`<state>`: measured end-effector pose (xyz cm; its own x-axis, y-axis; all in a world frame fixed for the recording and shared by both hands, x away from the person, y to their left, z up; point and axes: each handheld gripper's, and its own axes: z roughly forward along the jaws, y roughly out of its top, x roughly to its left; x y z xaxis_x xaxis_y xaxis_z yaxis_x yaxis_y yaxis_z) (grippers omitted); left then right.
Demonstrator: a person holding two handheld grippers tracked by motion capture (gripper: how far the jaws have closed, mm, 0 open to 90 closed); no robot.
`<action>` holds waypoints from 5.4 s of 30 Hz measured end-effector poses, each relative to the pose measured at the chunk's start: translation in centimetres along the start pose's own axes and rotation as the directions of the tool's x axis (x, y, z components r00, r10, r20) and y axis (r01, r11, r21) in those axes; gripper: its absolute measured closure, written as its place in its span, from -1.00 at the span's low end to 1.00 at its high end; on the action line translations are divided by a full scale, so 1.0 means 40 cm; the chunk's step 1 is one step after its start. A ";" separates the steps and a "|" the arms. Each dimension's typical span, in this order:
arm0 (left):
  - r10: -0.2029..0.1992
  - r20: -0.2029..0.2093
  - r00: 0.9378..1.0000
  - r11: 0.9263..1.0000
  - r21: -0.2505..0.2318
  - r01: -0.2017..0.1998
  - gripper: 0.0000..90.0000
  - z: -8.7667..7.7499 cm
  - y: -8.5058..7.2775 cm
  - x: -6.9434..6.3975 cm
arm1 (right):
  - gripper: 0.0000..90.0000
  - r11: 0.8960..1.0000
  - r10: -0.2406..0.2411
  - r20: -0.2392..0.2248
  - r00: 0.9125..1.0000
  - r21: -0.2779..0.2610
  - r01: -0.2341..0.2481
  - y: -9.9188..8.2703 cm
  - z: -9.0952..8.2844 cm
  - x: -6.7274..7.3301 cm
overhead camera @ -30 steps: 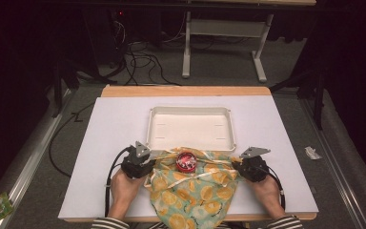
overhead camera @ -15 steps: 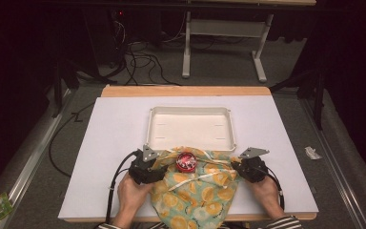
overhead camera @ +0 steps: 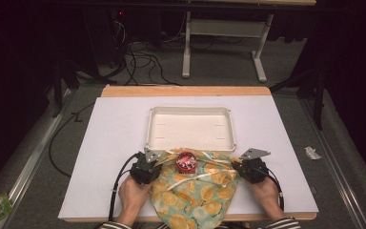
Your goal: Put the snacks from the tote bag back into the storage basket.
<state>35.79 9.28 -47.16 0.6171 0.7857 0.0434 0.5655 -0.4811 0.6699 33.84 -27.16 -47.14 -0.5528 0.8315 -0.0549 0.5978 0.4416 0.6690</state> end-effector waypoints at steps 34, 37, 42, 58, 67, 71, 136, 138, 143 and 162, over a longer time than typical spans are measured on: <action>0.021 0.070 0.997 0.987 -0.160 -0.010 0.05 -0.008 -0.061 0.059 | 0.57 0.994 0.061 0.003 0.998 -0.090 -0.061 -0.020 -0.034 -0.009; 0.011 0.074 0.997 0.984 -0.179 0.003 -0.02 -0.012 -0.065 0.062 | 0.48 0.991 0.078 -0.007 0.997 -0.109 -0.078 -0.016 -0.048 -0.010; 0.037 0.073 0.997 0.983 -0.181 -0.023 -0.08 -0.012 -0.065 0.055 | 0.30 0.985 0.082 -0.022 0.996 -0.150 -0.085 -0.007 -0.073 -0.003; 0.008 0.087 0.996 0.982 -0.188 0.008 -0.15 -0.013 -0.067 0.059 | 0.08 0.963 0.063 -0.113 0.992 -0.255 -0.090 0.033 -0.116 0.022; 0.003 0.090 0.996 0.983 -0.184 0.014 -0.16 -0.012 -0.067 0.060 | 0.05 0.966 0.049 -0.121 0.991 -0.248 -0.078 0.048 -0.102 0.038; 0.004 0.092 0.996 0.983 -0.184 0.013 -0.16 -0.012 -0.067 0.060 | 0.05 0.963 0.045 -0.124 0.991 -0.257 -0.076 0.052 -0.099 0.045; -0.005 0.095 0.996 0.981 -0.191 0.023 -0.19 -0.013 -0.069 0.063 | -0.45 0.977 -0.173 -0.288 0.942 -0.169 0.128 0.213 0.012 0.249; -0.006 0.094 0.996 0.981 -0.192 0.024 -0.19 -0.012 -0.069 0.062 | -0.47 0.978 -0.175 -0.286 0.942 -0.161 0.133 0.217 0.022 0.253; -0.005 0.093 0.996 0.982 -0.188 0.023 -0.19 -0.012 -0.068 0.062 | -0.52 0.979 -0.184 -0.280 0.942 -0.141 0.149 0.222 0.038 0.263; -0.004 0.091 0.996 0.983 -0.184 0.021 -0.19 -0.012 -0.068 0.062 | -0.44 0.977 -0.206 -0.279 0.938 -0.116 0.180 0.219 0.095 0.279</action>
<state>35.52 12.72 -48.51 0.6618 0.7492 -0.0271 0.4683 -0.3848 0.7954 35.12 -12.74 -44.71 -0.8036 0.5949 0.0175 0.4171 0.5420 0.7296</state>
